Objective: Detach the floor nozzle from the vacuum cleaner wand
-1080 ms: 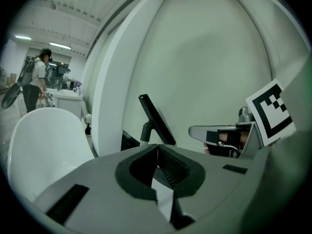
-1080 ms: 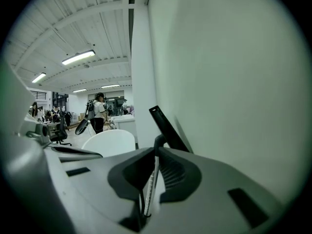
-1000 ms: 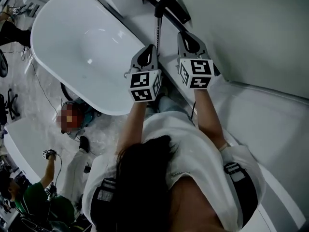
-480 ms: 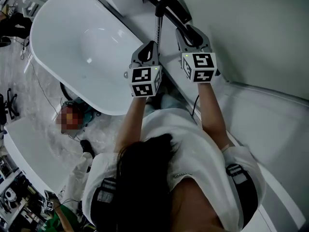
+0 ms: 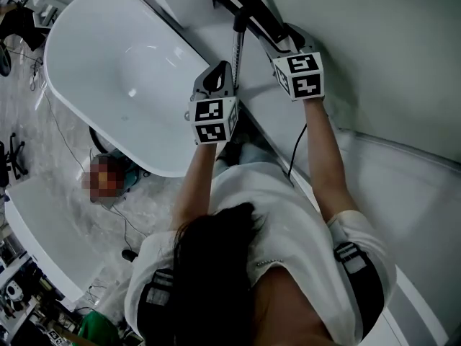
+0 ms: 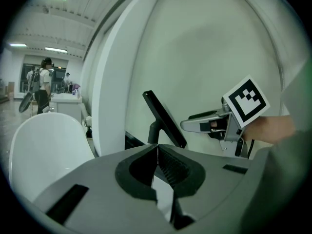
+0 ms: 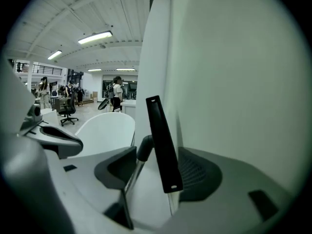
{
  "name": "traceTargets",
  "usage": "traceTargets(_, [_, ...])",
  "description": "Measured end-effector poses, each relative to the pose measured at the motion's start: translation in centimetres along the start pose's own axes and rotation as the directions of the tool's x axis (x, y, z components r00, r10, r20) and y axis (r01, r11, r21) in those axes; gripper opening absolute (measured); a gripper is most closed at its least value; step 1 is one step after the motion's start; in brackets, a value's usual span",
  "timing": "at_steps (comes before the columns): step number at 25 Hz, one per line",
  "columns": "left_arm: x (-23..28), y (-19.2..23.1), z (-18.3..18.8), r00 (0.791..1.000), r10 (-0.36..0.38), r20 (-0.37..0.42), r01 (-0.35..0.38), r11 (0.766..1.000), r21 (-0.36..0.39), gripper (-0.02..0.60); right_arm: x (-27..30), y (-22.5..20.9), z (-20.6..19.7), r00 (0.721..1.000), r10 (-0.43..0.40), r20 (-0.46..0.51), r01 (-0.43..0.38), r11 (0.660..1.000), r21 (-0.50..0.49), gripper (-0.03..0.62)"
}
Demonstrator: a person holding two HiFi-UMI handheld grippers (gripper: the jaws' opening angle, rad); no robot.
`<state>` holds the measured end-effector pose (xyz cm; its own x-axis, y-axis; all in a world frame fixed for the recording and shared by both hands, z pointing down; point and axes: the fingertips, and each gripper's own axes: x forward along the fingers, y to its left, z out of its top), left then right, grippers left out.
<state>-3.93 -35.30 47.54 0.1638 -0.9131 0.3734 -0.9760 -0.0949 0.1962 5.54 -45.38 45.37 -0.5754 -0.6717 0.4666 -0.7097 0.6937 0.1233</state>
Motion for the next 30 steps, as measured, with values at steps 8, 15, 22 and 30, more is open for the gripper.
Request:
traceTargets(8, [0.7, 2.0, 0.1, 0.999, 0.042, -0.001, -0.042, 0.999, -0.028, 0.005, 3.6, -1.0, -0.7, 0.996, 0.019, -0.083, -0.024, 0.998, -0.061, 0.268])
traceTargets(15, [1.6, 2.2, 0.0, 0.999, 0.043, -0.023, -0.044, 0.999, -0.023, 0.005, 6.3, -1.2, -3.2, 0.983, 0.019, -0.181, -0.037, 0.995, -0.095, 0.270])
traceTargets(22, [2.4, 3.0, -0.3, 0.997, 0.056, -0.045, -0.057, 0.998, -0.034, 0.005, 8.5, -2.3, -3.4, 0.976, 0.004, -0.217, -0.036, 0.988, -0.147, 0.270])
traceTargets(30, [2.1, 4.4, -0.4, 0.995, 0.085, -0.052, -0.086, 0.996, -0.006, 0.005, 10.3, -2.6, -3.2, 0.975, -0.009, -0.223, -0.033, 0.983, -0.182, 0.270])
